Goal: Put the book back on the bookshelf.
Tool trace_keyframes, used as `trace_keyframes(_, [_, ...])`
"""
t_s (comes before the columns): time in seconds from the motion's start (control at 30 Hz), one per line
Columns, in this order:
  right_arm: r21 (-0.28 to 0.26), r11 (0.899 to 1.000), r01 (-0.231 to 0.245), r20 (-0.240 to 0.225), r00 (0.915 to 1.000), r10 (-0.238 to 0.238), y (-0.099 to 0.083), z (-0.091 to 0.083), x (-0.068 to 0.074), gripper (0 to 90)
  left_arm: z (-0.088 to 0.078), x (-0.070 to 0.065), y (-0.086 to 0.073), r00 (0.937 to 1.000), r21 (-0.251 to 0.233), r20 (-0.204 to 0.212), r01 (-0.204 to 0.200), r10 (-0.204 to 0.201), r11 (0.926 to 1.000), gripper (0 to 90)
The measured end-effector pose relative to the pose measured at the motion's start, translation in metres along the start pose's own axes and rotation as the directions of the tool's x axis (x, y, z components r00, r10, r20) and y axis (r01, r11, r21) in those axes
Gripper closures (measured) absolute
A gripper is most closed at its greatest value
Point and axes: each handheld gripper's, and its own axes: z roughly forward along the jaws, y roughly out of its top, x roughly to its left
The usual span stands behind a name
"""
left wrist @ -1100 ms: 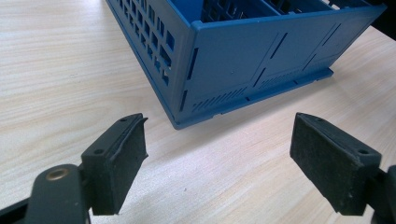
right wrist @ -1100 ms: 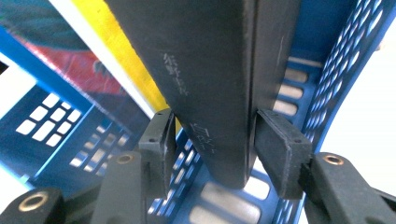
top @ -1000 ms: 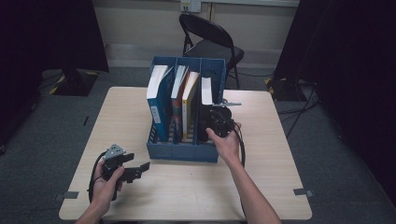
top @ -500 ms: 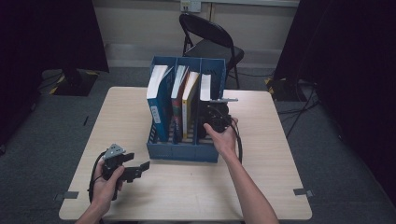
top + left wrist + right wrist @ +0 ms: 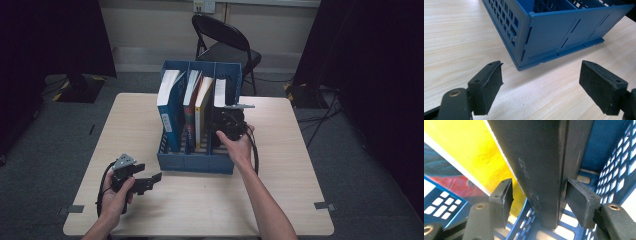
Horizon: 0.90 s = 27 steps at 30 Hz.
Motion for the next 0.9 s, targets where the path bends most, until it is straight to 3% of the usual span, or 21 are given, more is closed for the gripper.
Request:
trace_keyframes(0.03, [-0.002, 1.0, -0.004, 0.027, 0.9996, 0.004, 0.0, 0.001, 0.001, 44.0, 0.0, 0.0, 0.0, 1.0, 0.0, 0.001, -0.001, 0.001, 1.0, 18.4])
trace_keyframes(0.13, [-0.003, 1.0, -0.01, 0.008, 0.9999, 0.01, 0.001, 0.003, -0.003, 43.9, -0.001, -0.001, 0.0, 1.0, 0.0, 0.001, -0.004, 0.004, 1.0, 18.4])
trace_keyframes(0.4, [0.027, 0.998, 0.058, -0.005, 0.9983, -0.058, 0.006, 0.002, -0.008, 44.5, -0.003, 0.001, -0.001, 1.0, 0.0, 0.0, -0.005, 0.005, 1.0, 18.3])
trace_keyframes(0.67, [0.026, 0.997, 0.074, -0.029, 0.9969, -0.073, 0.01, 0.006, -0.015, 44.6, -0.003, 0.001, -0.001, 1.0, -0.004, 0.001, -0.001, 0.001, 1.0, 18.3])
trace_keyframes(0.9, [0.021, 0.995, 0.095, -0.019, 0.9953, -0.094, 0.012, 0.008, -0.017, 45.1, -0.003, 0.002, -0.001, 1.0, 0.001, -0.001, -0.007, 0.007, 1.0, 18.3])
